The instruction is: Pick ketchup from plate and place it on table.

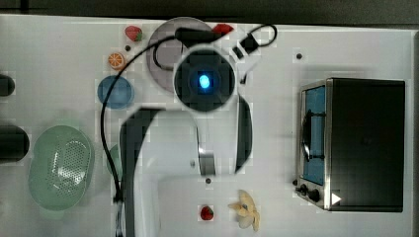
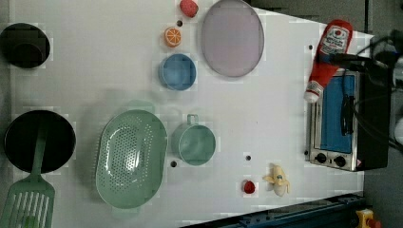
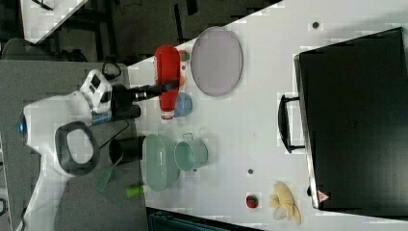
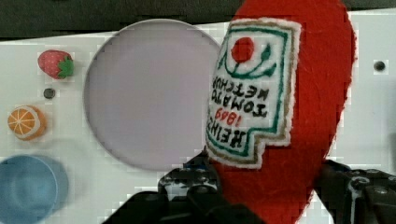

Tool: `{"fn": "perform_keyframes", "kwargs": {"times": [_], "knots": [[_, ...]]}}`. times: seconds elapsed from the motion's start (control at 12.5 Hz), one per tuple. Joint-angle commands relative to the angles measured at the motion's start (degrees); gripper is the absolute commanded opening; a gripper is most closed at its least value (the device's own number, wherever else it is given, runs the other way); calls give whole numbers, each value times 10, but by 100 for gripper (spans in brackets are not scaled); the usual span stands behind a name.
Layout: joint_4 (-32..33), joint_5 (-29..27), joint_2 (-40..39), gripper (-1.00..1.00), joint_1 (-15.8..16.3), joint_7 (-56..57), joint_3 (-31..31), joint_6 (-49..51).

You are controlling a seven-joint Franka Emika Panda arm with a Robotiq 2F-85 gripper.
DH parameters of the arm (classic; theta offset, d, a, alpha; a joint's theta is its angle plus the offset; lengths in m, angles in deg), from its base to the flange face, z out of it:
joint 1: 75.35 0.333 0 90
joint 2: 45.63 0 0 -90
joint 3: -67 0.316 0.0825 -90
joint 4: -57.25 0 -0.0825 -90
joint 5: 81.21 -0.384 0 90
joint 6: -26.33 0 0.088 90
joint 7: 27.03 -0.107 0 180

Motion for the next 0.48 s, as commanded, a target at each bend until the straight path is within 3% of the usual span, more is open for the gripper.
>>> {"fn": "perform_keyframes", "kwargs": {"times": [0.08,0.48], "knots": [[81,-3,-17,23,-20,-8,-6,18],[143,-34,-34,23,-26,-72,-25,8]]}}
